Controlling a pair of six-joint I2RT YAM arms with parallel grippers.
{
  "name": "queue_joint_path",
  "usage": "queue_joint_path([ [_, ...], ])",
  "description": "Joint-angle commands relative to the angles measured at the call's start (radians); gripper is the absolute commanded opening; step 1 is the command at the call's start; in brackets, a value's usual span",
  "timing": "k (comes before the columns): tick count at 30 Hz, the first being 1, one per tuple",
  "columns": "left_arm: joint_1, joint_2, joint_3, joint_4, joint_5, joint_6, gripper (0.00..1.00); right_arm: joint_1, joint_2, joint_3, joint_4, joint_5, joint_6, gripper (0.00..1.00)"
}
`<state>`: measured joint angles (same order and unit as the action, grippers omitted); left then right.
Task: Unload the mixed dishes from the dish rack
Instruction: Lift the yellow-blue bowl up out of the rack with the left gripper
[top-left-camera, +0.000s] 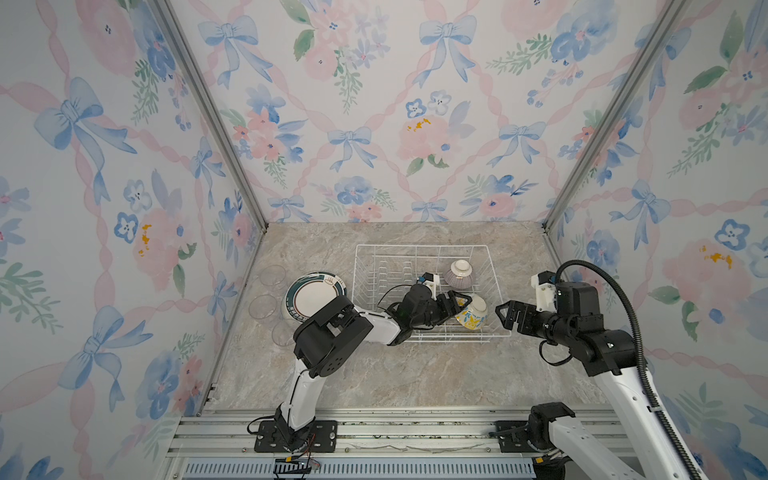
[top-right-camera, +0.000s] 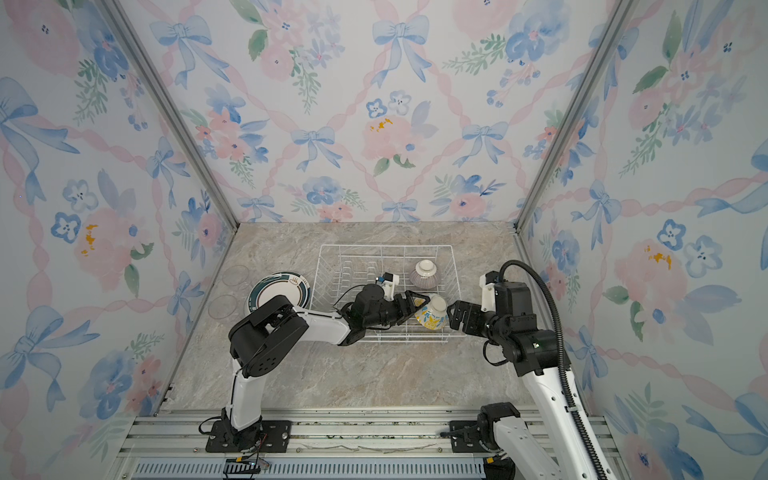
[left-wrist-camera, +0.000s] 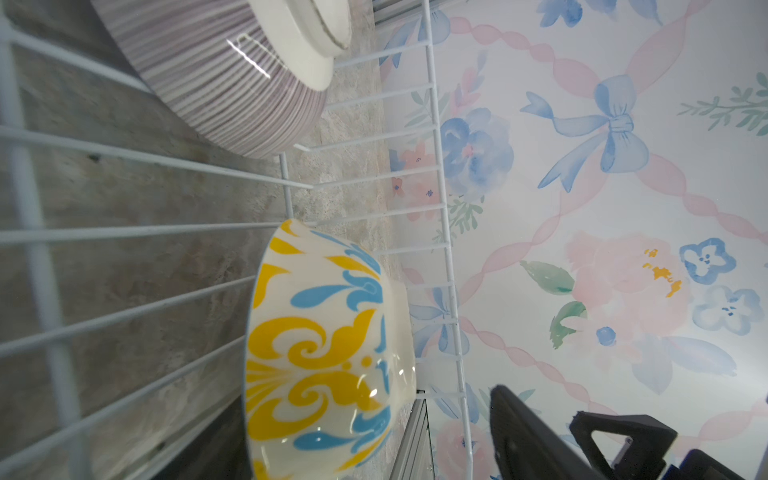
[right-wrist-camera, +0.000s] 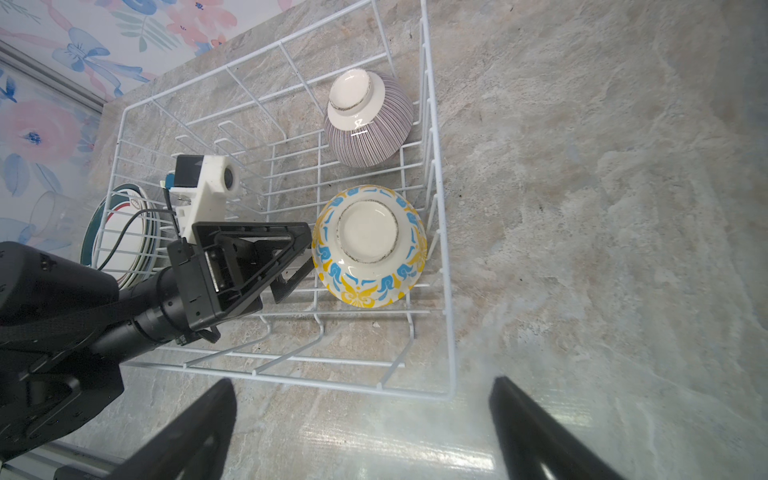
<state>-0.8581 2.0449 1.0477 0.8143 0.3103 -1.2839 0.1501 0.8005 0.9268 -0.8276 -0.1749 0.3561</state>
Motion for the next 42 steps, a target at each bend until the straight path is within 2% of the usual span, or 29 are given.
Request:
queue_joint_path([
  [1,-0.008,0.01,0.034,0.041,0.021,-0.003,0.82,-0.013,0.006,-0.016,-0.01,0.014,0.004,0.97],
  [16,-0.018,0.081,0.095,0.083,0.003,-0.034,0.62,-0.02,0.006,-0.023,-0.008,0.029,0.0,0.97],
  [19,-0.018,0.087,0.099,0.089,0.001,-0.038,0.56,-0.021,0.006,-0.024,-0.01,0.031,-0.003,0.97],
  [23,-0.018,0.086,0.089,0.095,-0.018,-0.048,0.41,-0.025,0.008,-0.028,-0.007,0.034,-0.003,0.97],
  [42,-0.014,0.149,0.182,0.094,0.012,-0.049,0.22,-0.033,0.004,-0.039,-0.007,0.039,-0.008,0.97],
])
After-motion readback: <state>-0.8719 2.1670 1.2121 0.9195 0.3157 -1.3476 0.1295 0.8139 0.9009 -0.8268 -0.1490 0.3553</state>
